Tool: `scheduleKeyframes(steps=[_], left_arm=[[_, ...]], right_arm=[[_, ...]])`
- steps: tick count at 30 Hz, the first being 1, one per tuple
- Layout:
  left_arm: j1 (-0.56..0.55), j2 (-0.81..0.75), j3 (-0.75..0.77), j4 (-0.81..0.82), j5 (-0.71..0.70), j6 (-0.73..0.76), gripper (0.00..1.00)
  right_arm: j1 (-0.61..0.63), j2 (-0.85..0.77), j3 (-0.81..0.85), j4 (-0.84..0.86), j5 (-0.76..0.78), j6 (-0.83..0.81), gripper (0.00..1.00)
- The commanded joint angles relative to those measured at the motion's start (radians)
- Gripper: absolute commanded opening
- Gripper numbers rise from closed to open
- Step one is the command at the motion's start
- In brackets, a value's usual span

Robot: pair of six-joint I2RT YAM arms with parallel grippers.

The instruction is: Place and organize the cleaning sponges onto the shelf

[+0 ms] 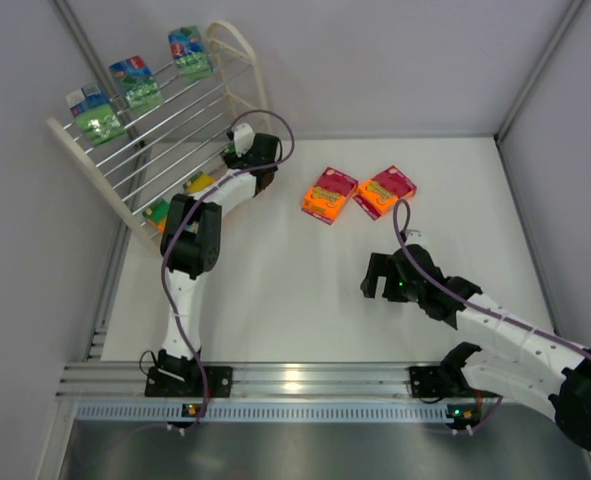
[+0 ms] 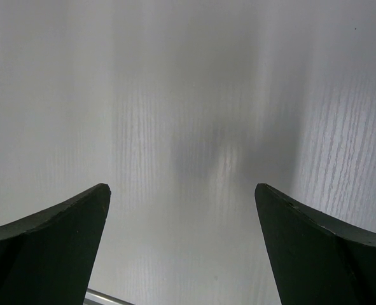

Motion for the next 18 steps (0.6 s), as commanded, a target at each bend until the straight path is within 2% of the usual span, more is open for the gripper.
scheduleKeyframes(steps=[1, 7, 12, 18], left_arm=[[0.009, 0.029, 0.034, 0.051, 0.045, 0.014, 0.78], [0.012, 0.026, 0.020, 0.050, 0.053, 0.013, 0.81], [0.014, 0.001, 0.011, 0.050, 0.056, 0.017, 0.96], [0.008, -0.086, -0.055, 0.051, 0.079, 0.005, 0.98]], right_arm=[[-0.008, 0.004, 0.017, 0.055, 0.006, 0.003, 0.99], [-0.008, 0.012, 0.025, 0.056, 0.006, 0.001, 0.99], [-0.007, 0.024, 0.032, 0.064, 0.000, -0.004, 0.99], [-0.008, 0.035, 0.055, 0.073, 0.000, -0.024, 0.99]])
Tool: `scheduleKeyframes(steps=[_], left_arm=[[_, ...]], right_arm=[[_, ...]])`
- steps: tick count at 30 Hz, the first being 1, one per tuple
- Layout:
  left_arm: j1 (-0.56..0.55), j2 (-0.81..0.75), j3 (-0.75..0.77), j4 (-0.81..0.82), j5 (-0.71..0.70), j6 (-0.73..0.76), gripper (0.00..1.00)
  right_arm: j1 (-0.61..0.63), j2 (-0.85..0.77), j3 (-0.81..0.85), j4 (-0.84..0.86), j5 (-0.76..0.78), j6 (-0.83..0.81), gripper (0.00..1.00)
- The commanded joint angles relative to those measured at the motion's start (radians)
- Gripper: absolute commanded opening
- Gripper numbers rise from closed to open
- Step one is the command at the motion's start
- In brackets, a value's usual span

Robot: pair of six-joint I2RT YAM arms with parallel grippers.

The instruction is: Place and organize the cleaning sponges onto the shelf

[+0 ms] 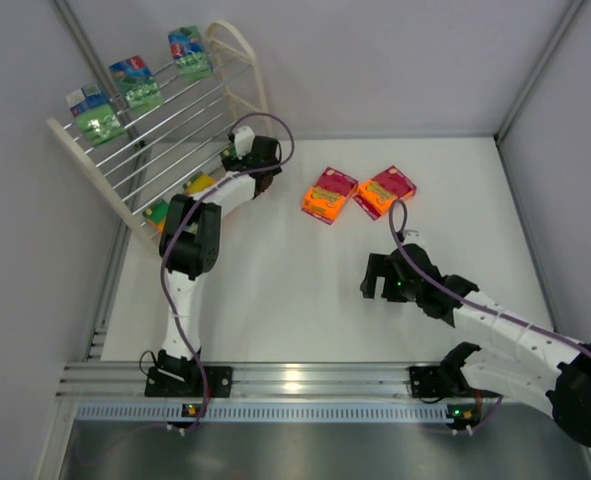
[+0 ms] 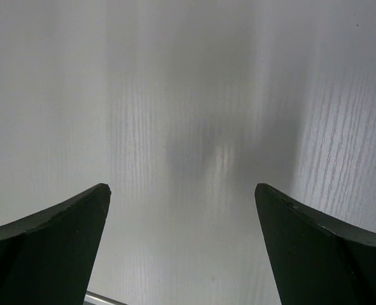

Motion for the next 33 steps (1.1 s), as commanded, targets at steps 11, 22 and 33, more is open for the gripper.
scheduleKeyframes(steps=[11, 22, 33], left_arm=[[-0.047, -0.381, -0.248, 0.022, 0.132, -0.060, 0.98], [-0.159, -0.572, -0.388, 0.022, 0.456, 0.044, 0.98], [-0.150, -0.316, -0.144, -0.087, 0.665, 0.184, 0.96]], right_arm=[[-0.058, 0.011, 0.120, 0.043, -0.022, -0.012, 1.00], [-0.353, 0.126, 0.315, 0.047, -0.022, -0.040, 0.99], [-0.443, 0.188, 0.402, 0.063, -0.040, -0.001, 0.99]])
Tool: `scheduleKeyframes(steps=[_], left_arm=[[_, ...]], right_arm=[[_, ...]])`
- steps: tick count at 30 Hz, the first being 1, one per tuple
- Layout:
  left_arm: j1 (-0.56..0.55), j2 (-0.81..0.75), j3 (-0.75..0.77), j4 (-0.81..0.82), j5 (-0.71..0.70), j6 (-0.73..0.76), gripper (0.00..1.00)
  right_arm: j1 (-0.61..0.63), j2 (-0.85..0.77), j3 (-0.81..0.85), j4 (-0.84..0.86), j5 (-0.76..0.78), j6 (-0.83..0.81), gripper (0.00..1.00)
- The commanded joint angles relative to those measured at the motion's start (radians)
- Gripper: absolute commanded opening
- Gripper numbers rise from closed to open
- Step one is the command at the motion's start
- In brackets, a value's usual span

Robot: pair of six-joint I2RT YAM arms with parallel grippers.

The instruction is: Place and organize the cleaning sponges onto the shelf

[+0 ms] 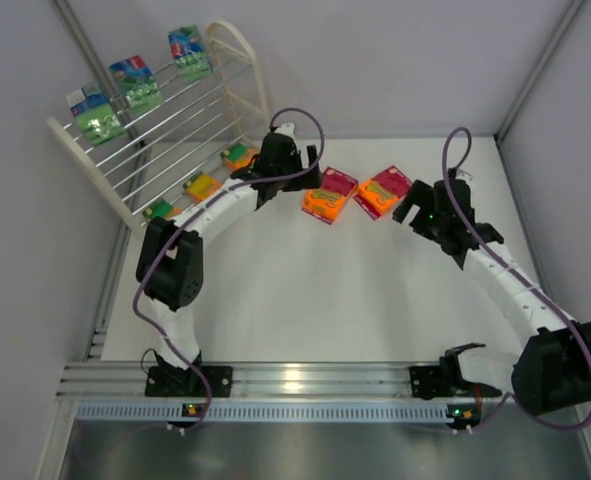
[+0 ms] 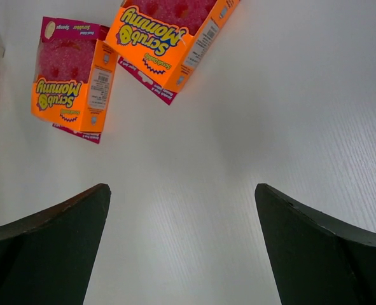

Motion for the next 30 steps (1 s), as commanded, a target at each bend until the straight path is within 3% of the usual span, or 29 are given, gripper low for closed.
scheduleKeyframes(steps=[1, 8, 19, 30], left_arm=[[0.011, 0.106, 0.092, -0.024, 0.100, 0.095, 0.96], [0.014, 0.221, 0.189, -0.030, -0.016, 0.228, 0.94], [0.055, 0.359, 0.315, -0.027, -0.005, 0.195, 0.89], [0.062, 0.448, 0.418, -0.027, 0.012, 0.209, 0.72]], right_arm=[[-0.012, -0.040, 0.009, 0.054, -0.014, 0.015, 1.00], [-0.013, -0.141, -0.100, 0.057, -0.026, -0.005, 1.00], [-0.015, -0.167, -0.223, 0.116, -0.095, 0.004, 0.99], [-0.013, -0.114, -0.229, 0.149, -0.120, 0.007, 0.99]])
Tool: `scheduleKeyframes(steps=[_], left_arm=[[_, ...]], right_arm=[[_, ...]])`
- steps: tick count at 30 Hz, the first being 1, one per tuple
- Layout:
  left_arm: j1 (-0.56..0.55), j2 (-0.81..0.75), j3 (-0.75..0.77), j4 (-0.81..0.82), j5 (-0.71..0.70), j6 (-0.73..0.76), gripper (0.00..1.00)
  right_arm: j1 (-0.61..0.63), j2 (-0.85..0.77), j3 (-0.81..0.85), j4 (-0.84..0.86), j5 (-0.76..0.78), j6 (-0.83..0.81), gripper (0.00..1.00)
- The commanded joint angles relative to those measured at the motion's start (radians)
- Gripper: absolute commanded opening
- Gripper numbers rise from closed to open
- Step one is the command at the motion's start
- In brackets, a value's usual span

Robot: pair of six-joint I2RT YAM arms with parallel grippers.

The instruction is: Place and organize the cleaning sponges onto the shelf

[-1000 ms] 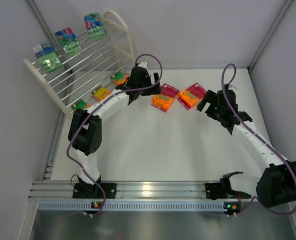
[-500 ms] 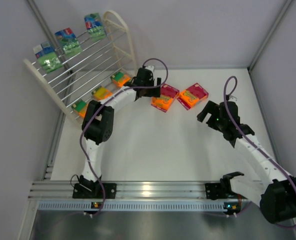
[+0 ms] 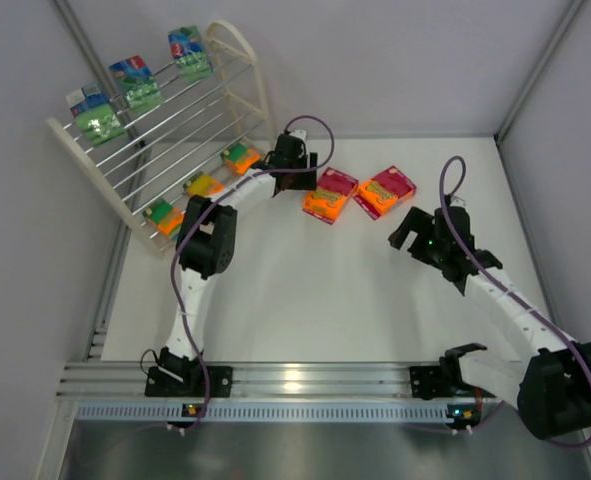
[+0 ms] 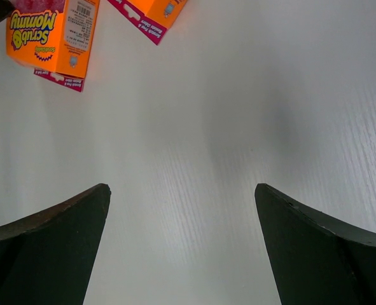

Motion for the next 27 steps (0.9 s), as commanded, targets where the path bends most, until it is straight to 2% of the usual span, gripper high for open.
scheduleKeyframes(steps=[1, 5, 14, 23, 24, 26, 27], left_arm=[[0.002, 0.004, 0.060, 0.024, 0.014, 0.025, 0.72], [0.002, 0.014, 0.063, 0.024, 0.051, 0.039, 0.72], [0.002, 0.048, 0.062, 0.022, 0.030, 0.036, 0.71], [0.001, 0.079, 0.085, 0.022, 0.031, 0.017, 0.57], [-0.001, 0.079, 0.085, 0.022, 0.031, 0.020, 0.52], [-0.005, 0.082, 0.085, 0.022, 0.030, 0.026, 0.50], [-0.011, 0.080, 0.083, 0.022, 0.030, 0.028, 0.44]], right_arm=[[-0.014, 0.023, 0.001, 0.079, -0.020, 0.010, 1.00], [-0.012, 0.040, 0.003, 0.085, -0.020, 0.015, 0.99], [-0.012, 0.033, 0.006, 0.076, -0.017, 0.012, 0.99], [-0.014, 0.048, 0.006, 0.076, -0.008, 0.018, 0.99], [-0.012, 0.050, 0.006, 0.076, -0.006, 0.018, 0.99], [-0.012, 0.057, 0.006, 0.076, -0.006, 0.018, 0.99], [-0.014, 0.060, 0.009, 0.078, -0.006, 0.021, 0.99]])
